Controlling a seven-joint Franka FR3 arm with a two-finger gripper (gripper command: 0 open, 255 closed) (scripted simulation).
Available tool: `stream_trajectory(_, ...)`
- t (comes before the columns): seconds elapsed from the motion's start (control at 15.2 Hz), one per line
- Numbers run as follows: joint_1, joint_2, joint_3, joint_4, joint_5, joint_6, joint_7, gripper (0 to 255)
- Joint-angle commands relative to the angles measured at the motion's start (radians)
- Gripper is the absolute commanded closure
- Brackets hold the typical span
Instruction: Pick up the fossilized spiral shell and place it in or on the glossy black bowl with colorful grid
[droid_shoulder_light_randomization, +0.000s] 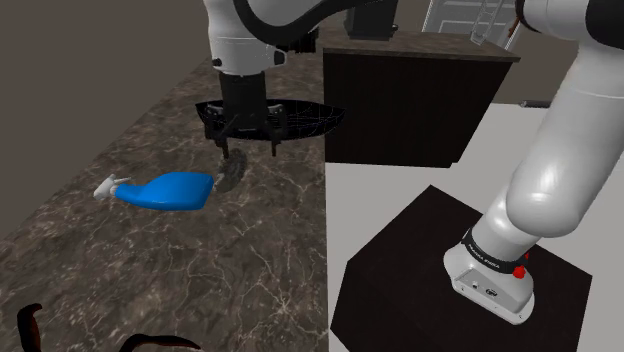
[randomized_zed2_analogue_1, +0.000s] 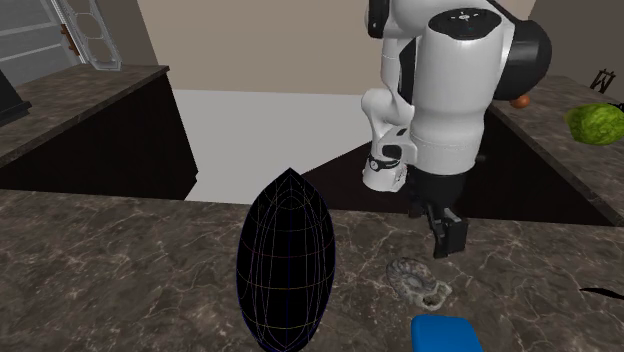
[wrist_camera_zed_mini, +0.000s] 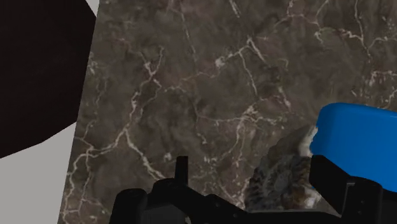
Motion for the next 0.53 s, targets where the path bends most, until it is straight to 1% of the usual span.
stream_trajectory(0.0, 0.036, 0.101, 0.003, 0.096, -0.058, -0.006, 0.082, 0)
stream_trajectory(0.2, 0.107, 0.240, -0.012, 0.253, -0.132, -0.034, 0.178, 0)
stream_trajectory(0.46, 0.109, 0.245, -0.016, 0.205, -0.134, 0.018, 0.179, 0)
